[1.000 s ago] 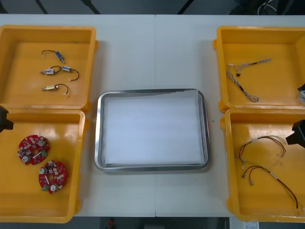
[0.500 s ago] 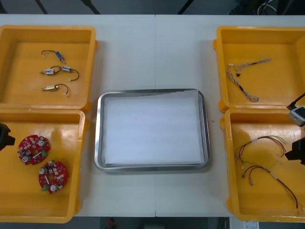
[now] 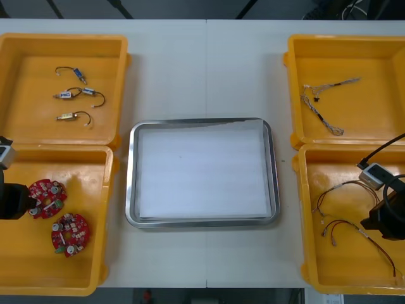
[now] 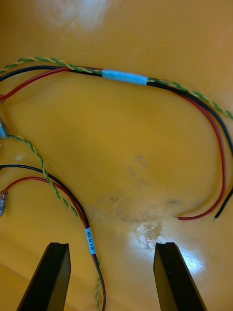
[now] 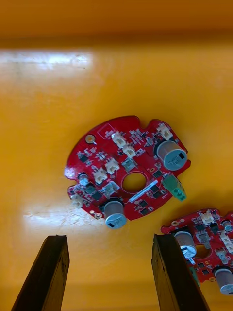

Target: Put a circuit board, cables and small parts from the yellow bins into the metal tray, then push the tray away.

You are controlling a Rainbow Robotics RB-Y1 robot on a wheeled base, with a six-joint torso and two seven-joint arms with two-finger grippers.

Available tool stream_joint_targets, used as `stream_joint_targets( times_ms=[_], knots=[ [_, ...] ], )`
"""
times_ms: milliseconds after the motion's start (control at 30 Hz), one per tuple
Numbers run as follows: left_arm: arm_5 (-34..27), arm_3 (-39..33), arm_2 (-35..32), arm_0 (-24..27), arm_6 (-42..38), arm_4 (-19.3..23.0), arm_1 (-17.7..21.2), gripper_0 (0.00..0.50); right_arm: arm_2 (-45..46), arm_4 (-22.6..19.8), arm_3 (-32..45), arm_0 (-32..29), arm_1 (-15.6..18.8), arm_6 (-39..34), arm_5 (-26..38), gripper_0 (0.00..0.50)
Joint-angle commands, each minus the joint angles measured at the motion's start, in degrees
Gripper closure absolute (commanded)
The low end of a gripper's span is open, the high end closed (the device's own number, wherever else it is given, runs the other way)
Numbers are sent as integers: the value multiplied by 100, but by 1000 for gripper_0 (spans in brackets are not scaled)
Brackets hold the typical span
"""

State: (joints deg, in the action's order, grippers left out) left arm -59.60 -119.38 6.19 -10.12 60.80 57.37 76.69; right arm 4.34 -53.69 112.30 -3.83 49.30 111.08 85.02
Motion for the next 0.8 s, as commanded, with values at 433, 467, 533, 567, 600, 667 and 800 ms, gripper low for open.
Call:
stream_joint_targets(
  times_ms=[433,467,533,567,600,667,800],
  knots=[
    [809,275,664,1,28,-472,135,0,-240,175,134,-742,212,169,-636,0],
    [800,275,664,10,28,-463,135,0,-267,184,134,-751,221,169,-680,0],
    [800,275,708,10,28,-472,135,0,-337,228,134,-795,221,169,-812,0],
    [809,275,717,10,20,-489,135,0,-381,245,134,-821,221,169,-891,0],
    [809,275,726,10,20,-489,127,0,-407,263,134,-838,212,169,-926,0],
    [809,275,743,10,20,-507,127,0,-460,298,134,-874,221,169,-1031,0],
    [836,275,743,18,11,-551,118,0,-548,386,134,-891,212,160,-1137,0]
  ],
)
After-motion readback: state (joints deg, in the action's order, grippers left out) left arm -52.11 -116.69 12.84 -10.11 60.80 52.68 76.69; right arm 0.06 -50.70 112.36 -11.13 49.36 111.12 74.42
